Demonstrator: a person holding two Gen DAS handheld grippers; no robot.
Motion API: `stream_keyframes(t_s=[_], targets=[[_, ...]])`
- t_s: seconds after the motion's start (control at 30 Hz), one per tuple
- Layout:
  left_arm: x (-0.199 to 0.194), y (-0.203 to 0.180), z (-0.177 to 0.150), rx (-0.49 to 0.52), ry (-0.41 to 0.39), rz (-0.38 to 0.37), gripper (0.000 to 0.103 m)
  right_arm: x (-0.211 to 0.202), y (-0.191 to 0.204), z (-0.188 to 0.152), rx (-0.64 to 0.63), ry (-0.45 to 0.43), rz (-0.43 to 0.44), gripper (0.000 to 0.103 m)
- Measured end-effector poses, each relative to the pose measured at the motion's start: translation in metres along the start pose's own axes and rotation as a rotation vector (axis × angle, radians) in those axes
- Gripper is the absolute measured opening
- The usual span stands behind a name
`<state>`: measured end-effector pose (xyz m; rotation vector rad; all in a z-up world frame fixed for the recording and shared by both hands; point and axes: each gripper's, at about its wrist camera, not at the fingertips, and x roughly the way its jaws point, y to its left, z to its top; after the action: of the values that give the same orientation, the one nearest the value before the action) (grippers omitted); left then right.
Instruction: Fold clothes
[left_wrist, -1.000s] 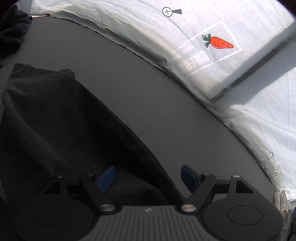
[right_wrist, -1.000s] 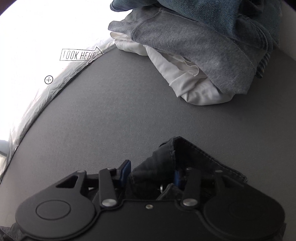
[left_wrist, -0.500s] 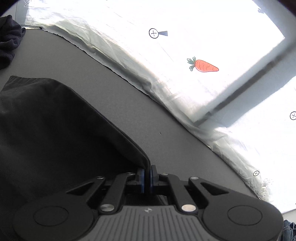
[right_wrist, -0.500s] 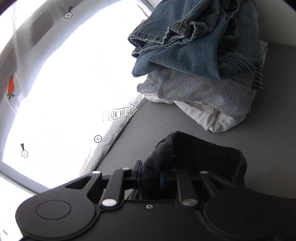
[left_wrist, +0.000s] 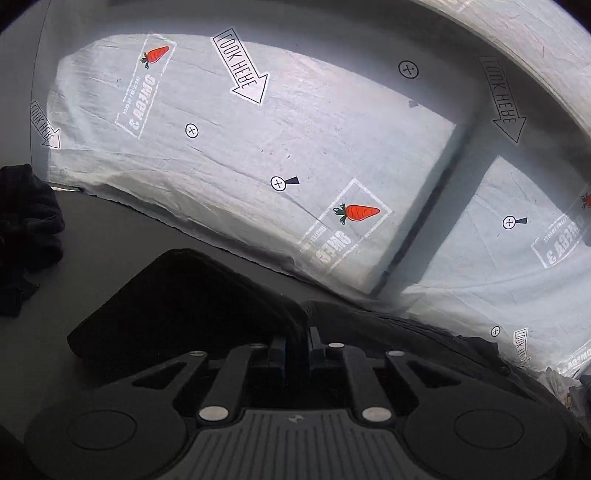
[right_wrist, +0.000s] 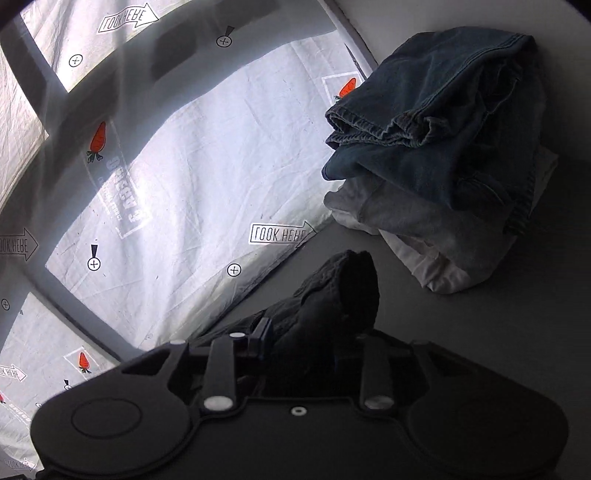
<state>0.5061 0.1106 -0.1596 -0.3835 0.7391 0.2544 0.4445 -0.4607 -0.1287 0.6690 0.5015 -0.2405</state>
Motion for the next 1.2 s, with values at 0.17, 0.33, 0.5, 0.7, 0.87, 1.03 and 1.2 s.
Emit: stream_keyframes(t_s=[0.17, 0.33, 0.5, 0.7, 0.87, 1.03, 1.2], targets=[[0.001, 0.029, -0.05, -0.032, 0.12, 0.078, 0.019, -0.014, 0.002, -0.035, -0.138, -0.006, -0.164, 0.053], [-0.006, 0.033, -0.076, 0.024, 0.168, 0.113, 0.028, -0.021, -0.041, -0.058, -0.014, 0.008, -0.286, 0.066], [-0.003, 0.031, -0.1, 0.093, 0.223, 0.158, 0.038, -0.002, -0.069, -0.077, 0.026, 0.057, -0.341, 0.067], [0.002, 0.009, -0.118, 0.276, 0.181, 0.308, 0.084, 0.023, -0.063, -0.095, -0.065, 0.013, -0.374, 0.071], [0.007, 0.0, -0.119, 0.331, 0.161, 0.43, 0.103, 0.029, -0.042, -0.111, -0.254, 0.002, -0.382, 0.021], [0.012, -0.006, -0.116, 0.361, 0.173, 0.503, 0.103, 0.021, 0.0, -0.118, -0.551, -0.015, -0.448, 0.003], [0.013, -0.025, -0.123, 0.483, 0.186, 0.555, 0.103, -0.012, 0.014, -0.117, -0.626, -0.103, -0.521, 0.002]])
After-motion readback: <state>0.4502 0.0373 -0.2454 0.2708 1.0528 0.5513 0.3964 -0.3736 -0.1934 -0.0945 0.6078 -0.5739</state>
